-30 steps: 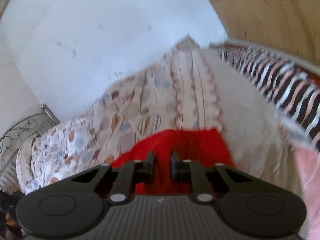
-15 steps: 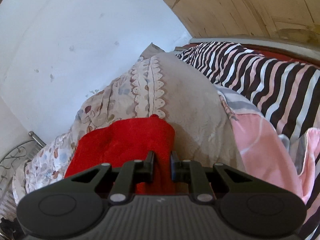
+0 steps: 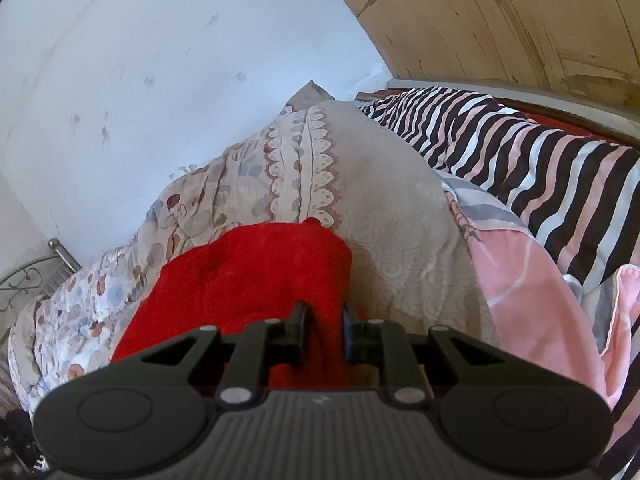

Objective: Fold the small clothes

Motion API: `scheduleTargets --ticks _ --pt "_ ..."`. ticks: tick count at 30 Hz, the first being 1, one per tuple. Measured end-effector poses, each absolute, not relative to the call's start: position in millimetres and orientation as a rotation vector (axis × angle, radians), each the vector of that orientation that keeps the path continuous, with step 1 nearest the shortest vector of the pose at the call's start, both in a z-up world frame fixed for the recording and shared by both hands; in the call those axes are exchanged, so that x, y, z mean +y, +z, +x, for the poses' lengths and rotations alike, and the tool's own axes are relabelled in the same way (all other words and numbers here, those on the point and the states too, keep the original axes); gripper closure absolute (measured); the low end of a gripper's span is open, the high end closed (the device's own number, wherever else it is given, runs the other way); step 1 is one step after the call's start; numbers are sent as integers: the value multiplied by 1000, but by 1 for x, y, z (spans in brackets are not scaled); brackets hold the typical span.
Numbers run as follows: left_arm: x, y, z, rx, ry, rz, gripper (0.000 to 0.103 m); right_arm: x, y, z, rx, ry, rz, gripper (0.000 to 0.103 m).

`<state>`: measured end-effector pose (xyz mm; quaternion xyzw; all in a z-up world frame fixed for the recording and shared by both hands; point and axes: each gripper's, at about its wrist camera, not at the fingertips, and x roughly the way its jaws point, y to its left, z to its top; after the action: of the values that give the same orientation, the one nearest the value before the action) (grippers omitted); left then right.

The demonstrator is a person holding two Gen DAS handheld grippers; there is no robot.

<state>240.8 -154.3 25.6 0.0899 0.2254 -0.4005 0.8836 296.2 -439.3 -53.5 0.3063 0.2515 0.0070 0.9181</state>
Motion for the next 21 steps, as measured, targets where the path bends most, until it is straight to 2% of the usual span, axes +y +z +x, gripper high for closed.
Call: scheduleTargets --ticks 1,3,5,11,13,16,18,21 --pt "-151 31 243 464 -814 171 56 -438 -53 296 516 14 626 83" --pt "-145 38 248 464 -743 147 38 -437 -52 295 517 12 614 82" --pt "-140 42 259 487 -671 105 35 -435 -50 293 518 8 599 81" --pt "-123 31 305 659 -540 -52 34 -432 -45 292 520 2 561 81" --pt "-120 26 312 691 -561 -92 33 -429 -42 290 523 -10 532 77" --pt "-117 15 316 747 -584 -142 33 -428 -38 285 526 -32 519 60" --pt "-115 7 313 749 -588 -150 33 -431 -34 281 525 -32 538 35" --pt "-118 3 306 726 -587 -106 33 -429 -25 273 520 -26 555 14"
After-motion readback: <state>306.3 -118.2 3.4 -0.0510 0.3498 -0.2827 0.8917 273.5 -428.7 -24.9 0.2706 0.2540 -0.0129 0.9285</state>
